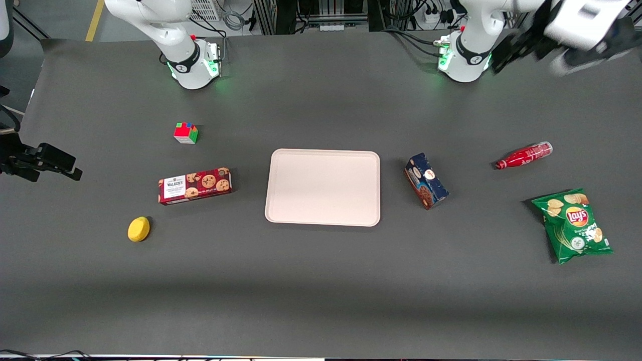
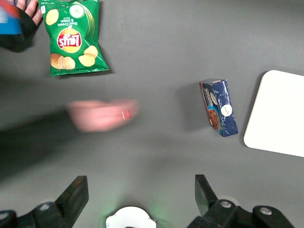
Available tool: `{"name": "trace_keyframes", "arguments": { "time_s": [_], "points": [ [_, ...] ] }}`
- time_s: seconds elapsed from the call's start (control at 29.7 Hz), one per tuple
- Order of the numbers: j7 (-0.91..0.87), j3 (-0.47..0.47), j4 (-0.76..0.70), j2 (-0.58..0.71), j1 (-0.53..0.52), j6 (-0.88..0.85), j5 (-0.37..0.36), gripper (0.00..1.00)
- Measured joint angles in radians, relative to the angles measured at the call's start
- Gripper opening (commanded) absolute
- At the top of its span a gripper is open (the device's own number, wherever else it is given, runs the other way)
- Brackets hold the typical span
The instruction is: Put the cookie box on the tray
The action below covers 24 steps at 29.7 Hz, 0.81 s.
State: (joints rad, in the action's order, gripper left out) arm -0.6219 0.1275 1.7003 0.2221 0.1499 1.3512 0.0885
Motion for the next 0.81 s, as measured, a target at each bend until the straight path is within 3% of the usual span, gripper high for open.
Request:
{"name": "trace_keyframes", "arguments": {
  "time_s": [0.34,0.81],
  "points": [
    [-0.086,0.028,0.261,-0.147,0.000,0.413,0.008,1.00],
    [-0.121,0.045,0.347,-0.439,0.001,0.840,0.009,1.00]
  ]
}}
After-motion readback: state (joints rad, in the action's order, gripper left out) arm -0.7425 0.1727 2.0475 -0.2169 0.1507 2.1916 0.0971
